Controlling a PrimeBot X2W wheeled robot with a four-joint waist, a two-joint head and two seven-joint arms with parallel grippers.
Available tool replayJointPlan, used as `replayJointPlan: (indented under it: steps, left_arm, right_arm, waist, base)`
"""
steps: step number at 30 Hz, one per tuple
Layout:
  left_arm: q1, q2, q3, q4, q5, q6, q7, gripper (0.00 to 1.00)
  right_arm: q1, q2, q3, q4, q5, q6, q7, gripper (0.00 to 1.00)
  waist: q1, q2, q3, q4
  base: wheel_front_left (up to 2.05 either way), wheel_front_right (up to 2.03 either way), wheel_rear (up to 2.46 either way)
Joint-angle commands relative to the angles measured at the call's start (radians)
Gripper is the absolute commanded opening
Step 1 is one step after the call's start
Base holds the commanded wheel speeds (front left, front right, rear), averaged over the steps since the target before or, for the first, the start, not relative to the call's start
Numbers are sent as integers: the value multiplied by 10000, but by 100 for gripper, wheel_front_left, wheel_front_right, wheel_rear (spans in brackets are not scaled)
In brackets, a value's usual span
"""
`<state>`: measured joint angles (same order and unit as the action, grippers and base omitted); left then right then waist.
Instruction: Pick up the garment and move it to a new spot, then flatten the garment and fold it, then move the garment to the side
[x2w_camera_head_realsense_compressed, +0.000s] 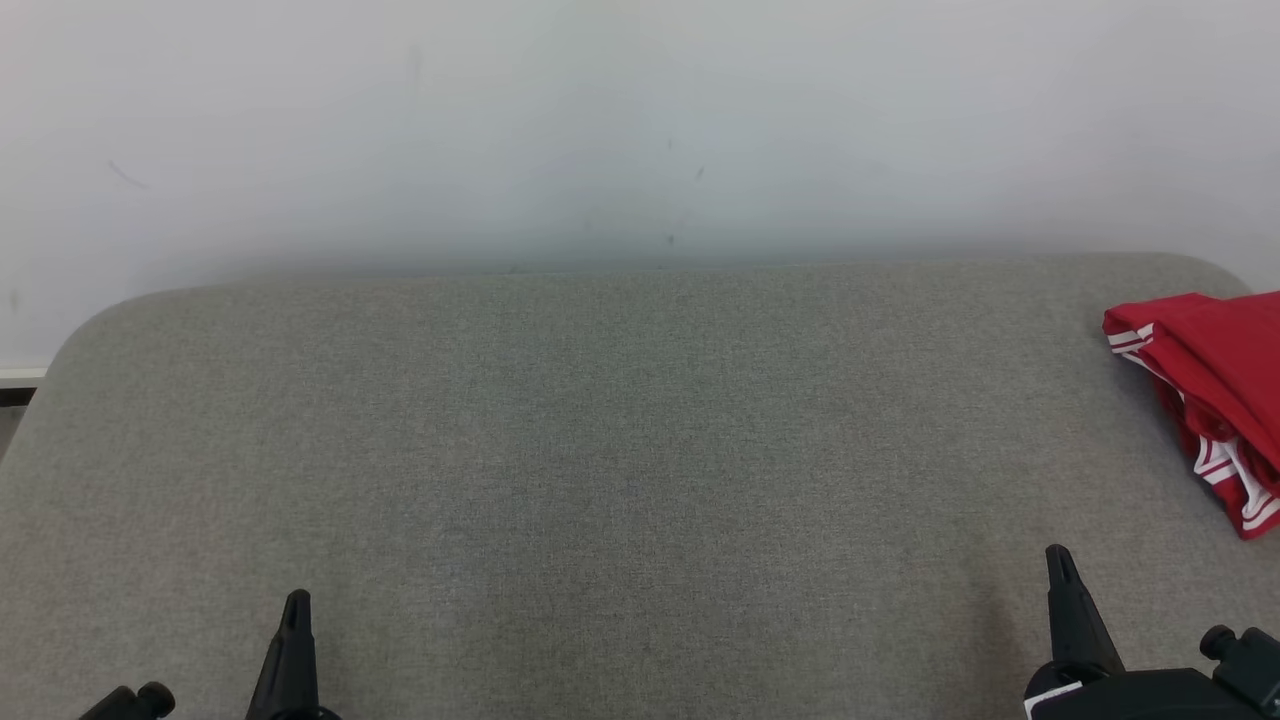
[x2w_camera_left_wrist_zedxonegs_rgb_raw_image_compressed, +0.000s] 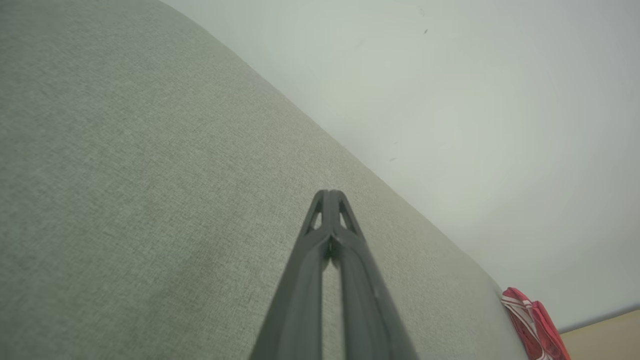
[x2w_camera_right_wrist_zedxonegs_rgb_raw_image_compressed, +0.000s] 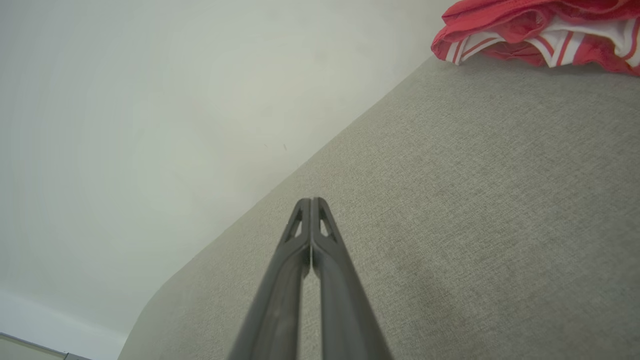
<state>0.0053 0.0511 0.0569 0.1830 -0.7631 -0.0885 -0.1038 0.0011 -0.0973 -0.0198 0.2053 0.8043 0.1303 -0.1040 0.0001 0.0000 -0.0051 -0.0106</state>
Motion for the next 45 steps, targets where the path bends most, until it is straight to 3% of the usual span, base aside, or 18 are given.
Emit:
replayJointPlan:
  steps: [1, 20, 45]
  left_arm:
    - [-256, 24, 64, -78, -286, -32, 62, 0]
    - [-559, 17, 223, 131, -2759, -162, 703, 0]
    - [-857, 8, 388, 351, -5168, -269, 1330, 0]
  right_arm:
    - [-192, -5, -62, -102, 232, 3, 51, 0]
    - [-503, 110, -294, 48, 2626, 4, 667, 0]
    - [-782, 236, -535, 199, 4962, 5, 1278, 0]
  waist:
    - [-1, 0, 0, 1]
    - [-1, 0, 16, 25]
    - [-1, 0, 34, 53]
  base:
    - [0, 0, 0]
    - [0, 0, 0]
    - [0, 0, 0]
